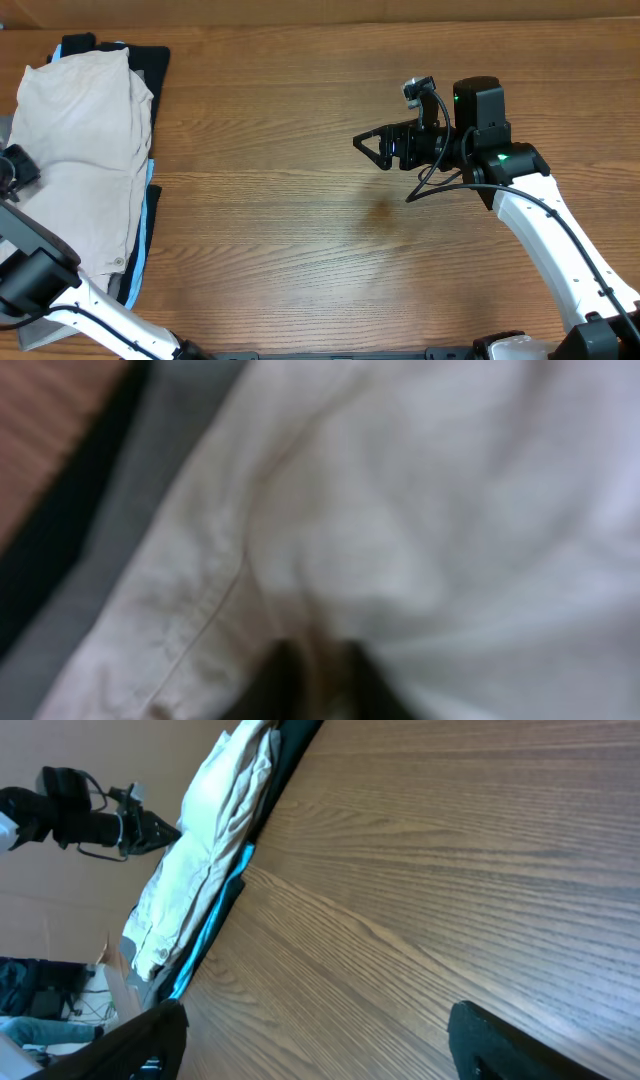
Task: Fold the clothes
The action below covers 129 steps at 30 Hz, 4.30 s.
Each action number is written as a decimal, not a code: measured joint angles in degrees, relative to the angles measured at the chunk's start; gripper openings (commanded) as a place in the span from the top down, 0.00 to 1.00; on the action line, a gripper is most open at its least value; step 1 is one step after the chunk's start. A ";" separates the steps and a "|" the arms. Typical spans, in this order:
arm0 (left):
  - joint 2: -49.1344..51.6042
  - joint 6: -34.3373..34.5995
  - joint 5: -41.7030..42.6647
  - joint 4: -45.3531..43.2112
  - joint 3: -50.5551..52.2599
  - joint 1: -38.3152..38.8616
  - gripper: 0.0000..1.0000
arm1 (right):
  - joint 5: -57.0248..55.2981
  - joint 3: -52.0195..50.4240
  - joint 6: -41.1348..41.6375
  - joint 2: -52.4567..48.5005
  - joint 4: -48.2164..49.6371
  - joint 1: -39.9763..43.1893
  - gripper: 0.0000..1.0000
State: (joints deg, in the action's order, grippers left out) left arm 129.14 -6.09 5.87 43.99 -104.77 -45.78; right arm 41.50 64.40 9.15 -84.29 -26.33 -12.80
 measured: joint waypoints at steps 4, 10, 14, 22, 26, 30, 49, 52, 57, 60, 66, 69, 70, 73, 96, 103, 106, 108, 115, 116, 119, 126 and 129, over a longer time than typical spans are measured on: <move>0.35 -0.04 1.62 -0.33 -0.07 0.39 0.96 | -0.20 0.00 0.26 0.00 0.85 0.00 0.19; 0.37 -0.04 2.71 2.80 -1.29 0.90 0.96 | -0.55 0.00 0.39 0.00 1.44 0.02 0.27; -0.35 -0.04 2.73 7.26 -2.93 2.86 0.96 | -0.59 0.02 0.85 0.00 2.21 0.96 0.32; -13.81 -0.04 6.56 16.63 -5.25 14.49 0.96 | -1.33 2.29 1.46 0.00 -4.11 7.80 0.39; -22.16 -0.04 8.31 17.75 -6.38 23.76 0.96 | -3.34 5.55 1.33 0.00 -11.85 12.46 0.40; -25.55 -0.04 9.60 17.57 -7.08 33.88 0.96 | -5.44 9.14 -0.02 0.00 -19.78 17.62 0.39; -4.63 2.36 13.31 -3.58 -7.08 79.21 0.95 | -8.11 14.21 -4.04 0.00 -29.20 33.92 0.34; -1.09 2.67 14.12 -5.84 -7.04 83.82 0.37 | -8.04 14.36 -4.09 0.00 -29.22 37.09 0.33; -0.11 2.95 14.47 -7.61 -7.54 88.08 0.00 | -6.47 15.89 -4.90 0.00 -29.27 42.53 0.33; -0.11 3.26 14.53 -4.59 -10.64 87.10 0.00 | -5.09 17.20 -5.44 0.00 -29.18 43.82 0.33; -0.13 4.79 14.95 10.10 -27.63 77.90 0.00 | -2.43 17.68 -8.33 0.00 -29.16 40.70 0.28; -0.42 4.66 14.95 16.83 -37.13 70.10 0.00 | -2.60 17.68 -9.38 0.00 -27.80 34.53 0.28; -0.63 4.66 14.95 17.92 -38.82 68.22 0.00 | -2.86 17.68 -9.33 0.00 -26.97 32.11 0.28; -1.51 4.63 14.91 20.52 -42.42 60.81 0.00 | -5.11 17.73 -7.56 -0.31 -23.21 24.39 0.25; -1.88 4.63 12.66 25.77 -42.91 39.41 0.00 | -37.99 18.18 10.34 -31.56 2.86 -19.30 0.31; -1.88 4.63 11.93 26.32 -42.86 39.15 0.00 | -44.96 18.21 12.15 -33.35 -0.17 -23.67 0.53; -1.88 4.63 11.91 26.36 -42.45 39.15 0.00 | -49.90 18.21 14.40 -33.64 -4.07 -23.89 0.68; -1.88 4.63 11.89 26.45 -41.88 39.15 0.00 | -53.20 18.21 15.89 -33.64 -6.67 -23.69 0.80; -1.88 4.63 11.82 28.63 -39.69 39.15 0.00 | -57.27 21.27 20.61 -33.64 -20.44 -19.74 0.96; -1.88 4.61 11.74 29.22 -39.67 39.15 0.01 | -57.40 22.75 20.87 -33.64 -24.06 -18.58 0.96; -1.88 4.46 12.00 32.26 -39.67 39.15 0.01 | -57.09 27.21 21.20 -33.33 -33.05 -15.50 0.96; -1.88 3.63 19.37 42.07 -39.67 39.32 0.07 | -48.24 37.40 17.73 -23.76 -52.52 -9.27 0.96; -1.88 1.73 21.09 42.86 -39.67 39.91 0.09 | -45.66 38.84 17.11 -18.25 -60.48 -7.85 0.96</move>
State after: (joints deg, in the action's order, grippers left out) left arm 127.26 -4.36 26.96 86.85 -144.44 -5.87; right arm -4.16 103.24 26.26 -102.54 -86.80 -20.64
